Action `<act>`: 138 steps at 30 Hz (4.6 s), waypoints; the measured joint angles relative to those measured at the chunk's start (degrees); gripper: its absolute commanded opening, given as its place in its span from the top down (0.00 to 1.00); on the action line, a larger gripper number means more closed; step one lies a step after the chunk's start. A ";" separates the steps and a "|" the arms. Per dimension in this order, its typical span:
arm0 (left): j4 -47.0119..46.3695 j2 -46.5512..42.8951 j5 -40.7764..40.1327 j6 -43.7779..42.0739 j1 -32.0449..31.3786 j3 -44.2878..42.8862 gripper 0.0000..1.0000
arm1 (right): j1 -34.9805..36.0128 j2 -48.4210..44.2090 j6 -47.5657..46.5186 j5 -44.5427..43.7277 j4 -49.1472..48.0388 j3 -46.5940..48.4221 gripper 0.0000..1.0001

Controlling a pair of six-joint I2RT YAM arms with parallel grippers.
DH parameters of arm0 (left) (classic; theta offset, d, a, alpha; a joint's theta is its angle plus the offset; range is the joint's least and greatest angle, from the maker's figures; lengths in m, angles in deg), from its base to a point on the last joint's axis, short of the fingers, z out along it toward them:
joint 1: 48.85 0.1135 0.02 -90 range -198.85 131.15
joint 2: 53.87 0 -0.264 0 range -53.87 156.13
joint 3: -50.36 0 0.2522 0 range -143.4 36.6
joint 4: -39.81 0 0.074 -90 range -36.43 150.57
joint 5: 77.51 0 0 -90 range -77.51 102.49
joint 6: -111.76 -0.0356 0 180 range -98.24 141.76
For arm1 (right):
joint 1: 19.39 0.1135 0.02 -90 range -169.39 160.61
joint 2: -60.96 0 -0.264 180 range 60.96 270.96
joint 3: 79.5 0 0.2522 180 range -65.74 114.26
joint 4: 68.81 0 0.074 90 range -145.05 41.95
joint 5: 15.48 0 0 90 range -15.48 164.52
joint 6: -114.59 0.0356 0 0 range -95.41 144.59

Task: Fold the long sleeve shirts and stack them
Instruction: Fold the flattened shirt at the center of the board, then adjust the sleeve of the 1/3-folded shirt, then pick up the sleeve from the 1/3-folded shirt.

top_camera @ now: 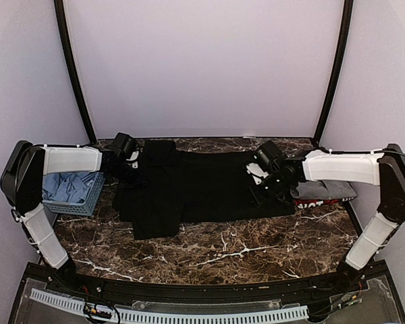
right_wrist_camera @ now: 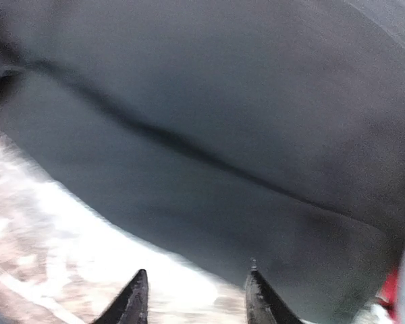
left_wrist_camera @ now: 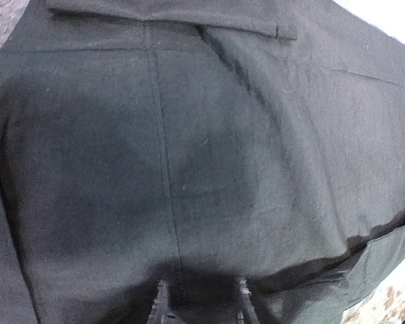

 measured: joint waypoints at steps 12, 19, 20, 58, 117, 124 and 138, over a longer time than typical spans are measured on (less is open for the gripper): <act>-5.01 -12.13 -0.31 -0.04 0.02 3.34 0.30 | 15.98 4.15 10.95 21.70 -31.69 -7.56 0.26; -6.82 -18.49 -1.31 -0.15 0.04 6.21 0.15 | 20.35 17.81 15.30 25.31 -38.95 1.66 0.27; -6.84 -18.93 -1.42 -0.20 0.04 6.71 0.15 | 20.70 19.12 15.85 25.62 -39.50 2.95 0.27; -8.02 -37.31 5.49 1.75 0.04 21.31 0.11 | 17.49 21.66 34.95 34.86 -50.03 14.60 1.00; -26.40 -23.15 9.64 2.60 -3.04 32.57 0.33 | -1.25 26.16 28.68 32.20 -38.97 20.26 0.45; -24.22 -18.21 6.40 0.28 -3.30 30.60 0.43 | -1.27 26.21 25.70 31.71 -35.17 20.26 0.45; -24.28 -12.92 6.12 -0.57 -3.48 30.18 0.61 | -1.27 26.21 25.00 31.89 -34.82 19.67 0.46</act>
